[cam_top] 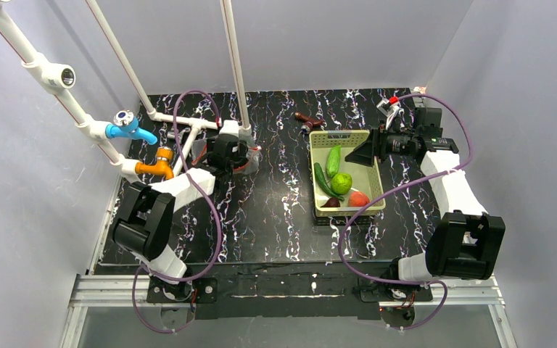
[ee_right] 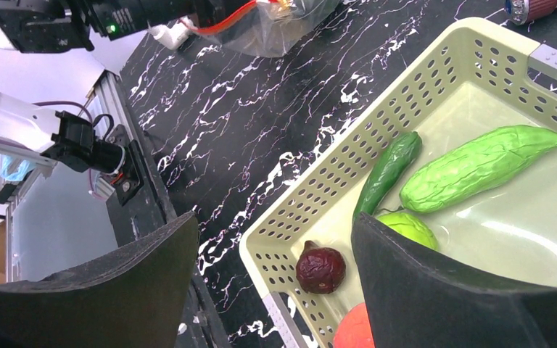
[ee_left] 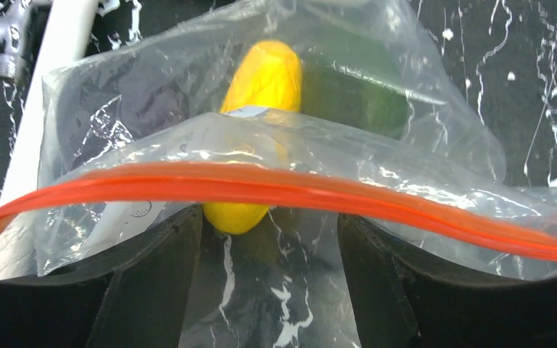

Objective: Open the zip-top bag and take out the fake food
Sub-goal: Pick up the fake vegetable from the zipper food storage bag.

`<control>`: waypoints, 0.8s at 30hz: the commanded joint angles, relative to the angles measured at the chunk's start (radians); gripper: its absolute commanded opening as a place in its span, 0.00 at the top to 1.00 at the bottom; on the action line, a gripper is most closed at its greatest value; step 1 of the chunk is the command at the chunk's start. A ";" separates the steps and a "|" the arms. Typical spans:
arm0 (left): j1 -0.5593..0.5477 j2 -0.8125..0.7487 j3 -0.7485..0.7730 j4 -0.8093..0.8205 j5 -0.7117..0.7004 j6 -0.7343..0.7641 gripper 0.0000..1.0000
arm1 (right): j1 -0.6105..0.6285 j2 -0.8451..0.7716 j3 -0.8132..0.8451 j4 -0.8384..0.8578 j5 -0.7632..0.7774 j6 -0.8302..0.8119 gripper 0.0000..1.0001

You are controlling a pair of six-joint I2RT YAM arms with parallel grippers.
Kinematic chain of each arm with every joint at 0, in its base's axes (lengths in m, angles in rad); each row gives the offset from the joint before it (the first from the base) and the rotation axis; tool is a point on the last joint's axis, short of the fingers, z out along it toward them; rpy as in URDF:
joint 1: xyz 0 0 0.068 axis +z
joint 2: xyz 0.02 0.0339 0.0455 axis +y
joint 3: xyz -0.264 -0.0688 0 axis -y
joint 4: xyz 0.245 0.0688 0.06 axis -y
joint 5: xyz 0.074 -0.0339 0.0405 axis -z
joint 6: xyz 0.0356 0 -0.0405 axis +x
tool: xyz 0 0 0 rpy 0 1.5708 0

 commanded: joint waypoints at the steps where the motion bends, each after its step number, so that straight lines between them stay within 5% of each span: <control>1: 0.049 0.054 0.089 -0.058 0.002 0.015 0.33 | 0.000 0.004 0.042 0.009 -0.011 -0.005 0.16; 4: 0.072 0.107 0.156 -0.109 0.017 0.011 0.33 | 0.000 0.004 0.042 0.007 -0.011 -0.005 0.16; 5: 0.078 0.121 0.174 -0.119 0.028 0.010 0.33 | -0.001 0.004 0.043 0.005 0.135 -0.005 0.16; 7: 0.092 0.150 0.214 -0.153 0.054 0.000 0.33 | -0.001 0.004 0.044 0.004 0.003 -0.005 0.16; 24: 0.153 0.375 0.515 -0.399 0.119 -0.042 0.23 | -0.006 0.004 0.048 -0.008 -0.001 -0.005 0.16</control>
